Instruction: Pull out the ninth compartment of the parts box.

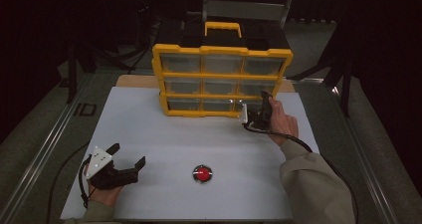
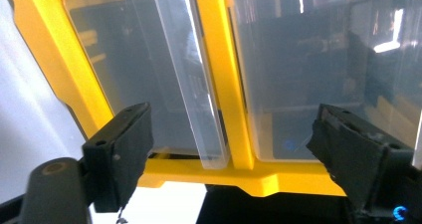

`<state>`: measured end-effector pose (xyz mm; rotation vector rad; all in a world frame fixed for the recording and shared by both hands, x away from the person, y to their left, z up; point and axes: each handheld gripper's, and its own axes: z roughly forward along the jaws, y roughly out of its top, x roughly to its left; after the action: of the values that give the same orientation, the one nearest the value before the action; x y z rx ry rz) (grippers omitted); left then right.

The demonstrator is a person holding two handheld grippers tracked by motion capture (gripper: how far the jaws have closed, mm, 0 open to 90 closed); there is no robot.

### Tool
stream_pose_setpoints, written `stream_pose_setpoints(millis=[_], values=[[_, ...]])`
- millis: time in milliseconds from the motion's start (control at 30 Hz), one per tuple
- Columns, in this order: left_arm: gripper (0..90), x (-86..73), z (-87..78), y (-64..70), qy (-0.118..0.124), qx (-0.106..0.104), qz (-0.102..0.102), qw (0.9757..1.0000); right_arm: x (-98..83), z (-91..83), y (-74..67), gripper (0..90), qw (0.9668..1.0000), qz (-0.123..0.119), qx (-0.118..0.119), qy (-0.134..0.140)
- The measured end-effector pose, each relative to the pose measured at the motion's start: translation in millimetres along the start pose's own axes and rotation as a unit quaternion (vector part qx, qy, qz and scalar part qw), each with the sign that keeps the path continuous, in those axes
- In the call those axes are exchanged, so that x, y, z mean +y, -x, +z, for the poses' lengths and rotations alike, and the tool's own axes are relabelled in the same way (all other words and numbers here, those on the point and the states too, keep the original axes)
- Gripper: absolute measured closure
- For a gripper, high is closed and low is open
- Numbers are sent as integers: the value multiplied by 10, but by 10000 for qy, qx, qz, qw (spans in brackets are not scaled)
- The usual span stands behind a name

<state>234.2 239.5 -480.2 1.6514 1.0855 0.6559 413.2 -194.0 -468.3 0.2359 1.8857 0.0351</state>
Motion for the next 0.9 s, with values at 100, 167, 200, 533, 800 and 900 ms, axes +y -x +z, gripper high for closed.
stream_pose_setpoints(millis=[100,167,200,533,800,900], values=[[0,0,-1,0,9,0,-7,10000,-1,6,-43,192,9998,-188,-92,29],[1,0,-1,0,0,-6,0,10000,-7,13,-61,210,9995,-285,-124,20],[0,0,-1,1,0,-4,2,10000,-9,16,-67,215,9995,-301,-134,18],[1,0,0,0,-10,-1,-1,10000,-44,50,-136,325,9977,-554,-397,37],[1,-1,0,0,-10,-3,-7,10000,-46,69,-200,412,9951,-740,-651,84],[1,-1,0,0,-15,-8,-1,10000,-55,87,-217,447,9948,-718,-726,58]])
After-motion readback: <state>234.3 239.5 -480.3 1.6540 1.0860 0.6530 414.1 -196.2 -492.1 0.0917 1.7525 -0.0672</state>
